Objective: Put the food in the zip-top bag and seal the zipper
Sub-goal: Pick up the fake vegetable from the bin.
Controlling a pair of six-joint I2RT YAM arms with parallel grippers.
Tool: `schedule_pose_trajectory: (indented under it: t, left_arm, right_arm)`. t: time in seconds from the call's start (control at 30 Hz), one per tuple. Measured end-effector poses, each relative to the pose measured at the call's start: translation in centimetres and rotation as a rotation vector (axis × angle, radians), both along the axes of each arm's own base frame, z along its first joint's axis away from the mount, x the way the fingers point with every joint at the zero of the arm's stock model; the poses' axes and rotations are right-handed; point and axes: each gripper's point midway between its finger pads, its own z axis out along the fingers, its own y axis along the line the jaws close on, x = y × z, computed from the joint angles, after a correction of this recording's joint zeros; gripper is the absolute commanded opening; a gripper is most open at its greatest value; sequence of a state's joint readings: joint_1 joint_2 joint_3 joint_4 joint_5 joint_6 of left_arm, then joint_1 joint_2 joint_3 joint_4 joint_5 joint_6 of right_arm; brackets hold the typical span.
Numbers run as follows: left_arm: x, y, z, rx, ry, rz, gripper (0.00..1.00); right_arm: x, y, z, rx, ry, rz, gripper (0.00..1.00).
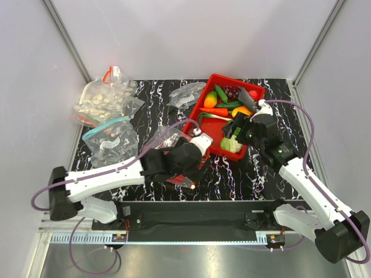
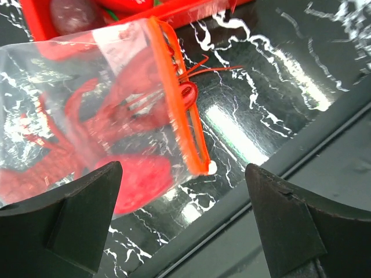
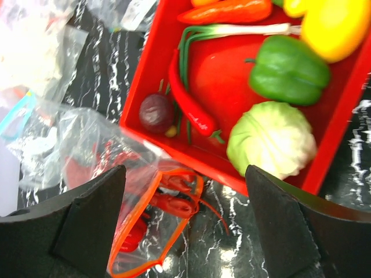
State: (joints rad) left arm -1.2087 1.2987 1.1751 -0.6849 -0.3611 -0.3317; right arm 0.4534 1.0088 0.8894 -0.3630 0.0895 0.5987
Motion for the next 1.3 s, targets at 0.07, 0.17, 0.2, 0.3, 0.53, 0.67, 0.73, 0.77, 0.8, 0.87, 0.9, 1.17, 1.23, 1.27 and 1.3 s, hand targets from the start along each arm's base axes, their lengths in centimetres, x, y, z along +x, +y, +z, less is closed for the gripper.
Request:
schedule_pose_trajectory:
  t: [0.07, 0.17, 0.2, 0.3, 0.53, 0.67, 0.73, 0.77, 0.8, 0.87, 0.9, 1.17, 1.23, 1.27, 1.3]
  left_arm:
    - [0.2, -0.8, -1.1, 0.046, 0.004, 0.005, 0.91]
    - [1.0, -1.8, -2.2, 0.11, -0.004, 0.028, 0.77]
    - [1.4, -2.0, -2.6, 0.128, -0.011, 0.043, 0.72]
    - [2.2, -1.9, -3.6, 0.18, -0.029, 0.075, 0.51]
    - [2.8, -1.1, -5.2, 0.265, 0.003, 0.089, 0.0]
    - [3.0, -0.7, -4.8, 0.226, 0.066, 0.077, 0.0]
    - [3.5, -0.1, -3.8, 0.191, 0.084, 0.084, 0.0]
    - [3.8, 0.4, -2.9, 0.173, 0.088, 0.09, 0.0]
    - [4.1, 0.7, -1.9, 0.152, 0.089, 0.092, 0.0]
    - [4.9, 1.3, 0.2, 0.106, 0.078, 0.105, 0.0]
    - [5.3, 1.6, 1.3, 0.084, 0.068, 0.112, 0.0]
    - [4.9, 2.4, 3.4, 0.048, 0.06, 0.086, 0.0]
    - [4.9, 2.5, 3.3, 0.05, 0.065, 0.08, 0.0]
    - [4.9, 2.5, 3.3, 0.048, 0.07, 0.077, 0.0]
    - [4.9, 2.5, 3.3, 0.048, 0.073, 0.075, 0.0]
  right_arm:
    - [0.1, -0.6, 0.0, -0.006, 0.001, -0.021, 0.91]
    - [0.3, -1.7, -0.5, -0.025, 0.019, -0.055, 0.91]
    - [0.3, -1.9, -0.6, -0.027, 0.022, -0.061, 0.91]
    - [0.4, -2.1, -0.7, -0.031, 0.023, -0.066, 0.91]
    - [1.0, -2.5, -1.3, -0.061, 0.036, -0.068, 0.88]
    - [2.3, -2.1, -2.1, -0.101, 0.061, -0.053, 0.88]
    - [3.2, -1.8, -2.3, -0.121, 0.071, -0.044, 0.89]
    - [3.7, -1.7, -2.3, -0.132, 0.075, -0.04, 0.89]
    - [4.4, -1.4, -2.3, -0.143, 0.079, -0.035, 0.89]
    - [5.8, -1.0, -2.4, -0.164, 0.087, -0.025, 0.89]
    - [6.5, -0.8, -2.5, -0.174, 0.092, -0.021, 0.89]
    - [8.4, 0.1, -4.2, -0.192, 0.13, 0.013, 0.9]
    - [8.9, 0.4, -4.3, -0.193, 0.134, 0.023, 0.9]
    - [9.3, 0.6, -4.3, -0.195, 0.137, 0.029, 0.9]
    - [9.7, 0.6, -4.3, -0.197, 0.138, 0.032, 0.9]
